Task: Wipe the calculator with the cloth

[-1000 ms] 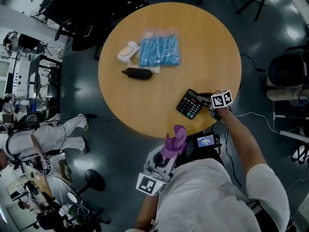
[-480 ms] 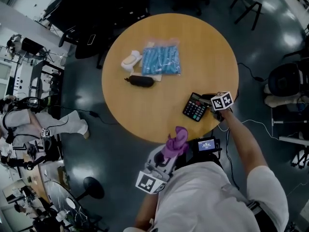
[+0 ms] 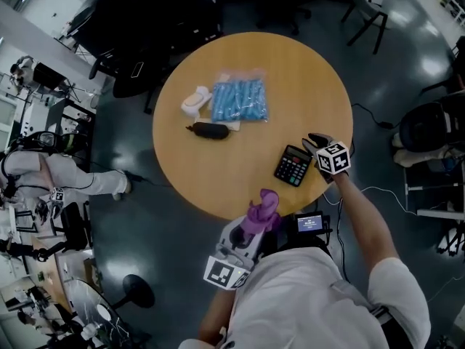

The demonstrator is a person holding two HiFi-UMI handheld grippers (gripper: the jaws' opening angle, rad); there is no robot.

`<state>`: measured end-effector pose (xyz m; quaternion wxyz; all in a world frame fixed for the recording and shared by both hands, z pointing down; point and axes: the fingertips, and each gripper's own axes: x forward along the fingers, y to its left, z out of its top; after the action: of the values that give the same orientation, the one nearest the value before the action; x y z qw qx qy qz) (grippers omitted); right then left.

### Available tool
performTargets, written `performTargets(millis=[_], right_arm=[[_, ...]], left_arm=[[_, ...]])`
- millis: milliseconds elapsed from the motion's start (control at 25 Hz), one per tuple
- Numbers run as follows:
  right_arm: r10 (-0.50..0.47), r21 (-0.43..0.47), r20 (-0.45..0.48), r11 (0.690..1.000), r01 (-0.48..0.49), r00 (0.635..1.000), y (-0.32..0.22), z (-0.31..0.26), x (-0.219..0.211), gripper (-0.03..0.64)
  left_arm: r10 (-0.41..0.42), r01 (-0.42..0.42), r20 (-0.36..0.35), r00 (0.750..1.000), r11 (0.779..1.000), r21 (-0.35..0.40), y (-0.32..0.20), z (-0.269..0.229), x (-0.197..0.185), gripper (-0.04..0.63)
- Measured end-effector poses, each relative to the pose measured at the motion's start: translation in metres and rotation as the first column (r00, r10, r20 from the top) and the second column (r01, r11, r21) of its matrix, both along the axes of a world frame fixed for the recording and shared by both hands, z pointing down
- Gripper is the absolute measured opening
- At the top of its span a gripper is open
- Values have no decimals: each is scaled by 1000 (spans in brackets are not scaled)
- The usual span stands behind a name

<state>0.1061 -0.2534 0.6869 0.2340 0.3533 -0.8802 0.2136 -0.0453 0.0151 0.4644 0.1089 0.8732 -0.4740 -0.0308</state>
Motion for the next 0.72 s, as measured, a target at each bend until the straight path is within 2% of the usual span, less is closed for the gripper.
performTargets(millis=[80, 160, 280, 360, 520, 720], right_arm=[[62, 139, 85, 988, -74, 994, 0, -65, 6, 99], [130, 237, 177, 957, -170, 976, 18, -131, 18, 72], [186, 317, 288, 907, -277, 939, 62, -212, 33, 53], [188, 365, 319, 880, -304, 929, 91, -244, 35, 46], [204, 408, 305, 855, -321, 930, 139, -255, 38, 17], [232, 382, 296, 860, -338, 927, 171, -241, 40, 17]], left_arm=[[-37, 36, 21, 999, 999, 21, -10, -4, -2, 112], [-82, 81, 31, 996, 996, 41, -17, -10, -5, 112], [-146, 143, 42, 988, 988, 62, -26, -25, -9, 112], [-170, 166, 51, 984, 983, 77, -32, -35, -9, 112], [-204, 197, 50, 978, 974, 116, -36, -41, -10, 112], [-201, 198, 22, 979, 975, 102, -32, -34, -3, 112]])
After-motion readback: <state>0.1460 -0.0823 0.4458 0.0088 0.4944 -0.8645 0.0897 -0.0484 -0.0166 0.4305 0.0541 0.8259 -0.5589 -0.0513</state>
